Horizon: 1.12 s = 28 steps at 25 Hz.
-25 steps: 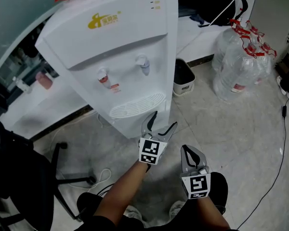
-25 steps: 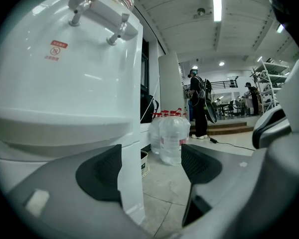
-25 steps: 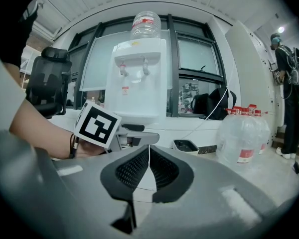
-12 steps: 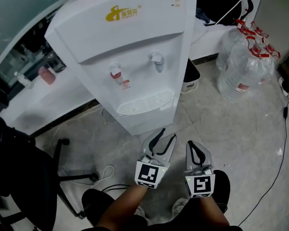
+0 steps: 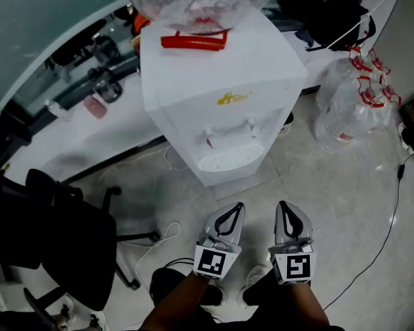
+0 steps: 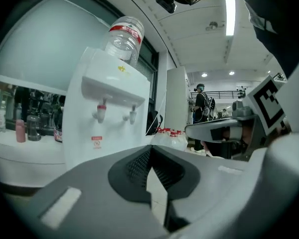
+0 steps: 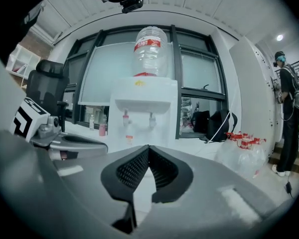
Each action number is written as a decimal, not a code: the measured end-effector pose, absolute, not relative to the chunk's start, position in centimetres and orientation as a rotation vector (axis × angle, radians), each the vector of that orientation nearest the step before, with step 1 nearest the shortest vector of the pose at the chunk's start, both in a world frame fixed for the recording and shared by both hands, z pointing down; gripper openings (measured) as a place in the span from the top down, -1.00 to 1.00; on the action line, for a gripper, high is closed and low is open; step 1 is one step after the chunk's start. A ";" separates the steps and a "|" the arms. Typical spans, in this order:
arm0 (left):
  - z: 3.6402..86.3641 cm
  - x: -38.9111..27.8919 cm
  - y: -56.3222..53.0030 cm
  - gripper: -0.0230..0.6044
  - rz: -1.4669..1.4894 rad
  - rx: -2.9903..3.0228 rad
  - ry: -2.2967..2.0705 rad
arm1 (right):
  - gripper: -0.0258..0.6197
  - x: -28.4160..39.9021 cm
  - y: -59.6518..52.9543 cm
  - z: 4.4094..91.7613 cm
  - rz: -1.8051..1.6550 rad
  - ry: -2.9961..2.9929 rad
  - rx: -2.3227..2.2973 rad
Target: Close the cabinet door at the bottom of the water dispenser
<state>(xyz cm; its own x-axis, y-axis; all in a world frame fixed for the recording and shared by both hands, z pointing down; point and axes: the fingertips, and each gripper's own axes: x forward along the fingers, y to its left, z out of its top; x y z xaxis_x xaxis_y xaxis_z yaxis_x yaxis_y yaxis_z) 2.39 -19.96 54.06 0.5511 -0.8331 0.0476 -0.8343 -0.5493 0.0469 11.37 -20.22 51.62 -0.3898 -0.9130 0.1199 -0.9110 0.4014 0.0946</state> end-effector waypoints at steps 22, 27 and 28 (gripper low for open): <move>16.8 -5.0 -12.8 0.87 0.037 2.608 -1.661 | 0.91 4.3 -15.4 13.6 -0.130 -2.688 1.346; 14.5 -6.7 -12.0 0.87 0.004 2.603 -1.723 | 0.91 3.2 -14.8 11.0 -0.193 -2.714 1.330; 14.3 -6.8 -11.9 0.87 0.000 2.598 -1.733 | 0.92 3.1 -14.7 10.8 -0.201 -2.711 1.324</move>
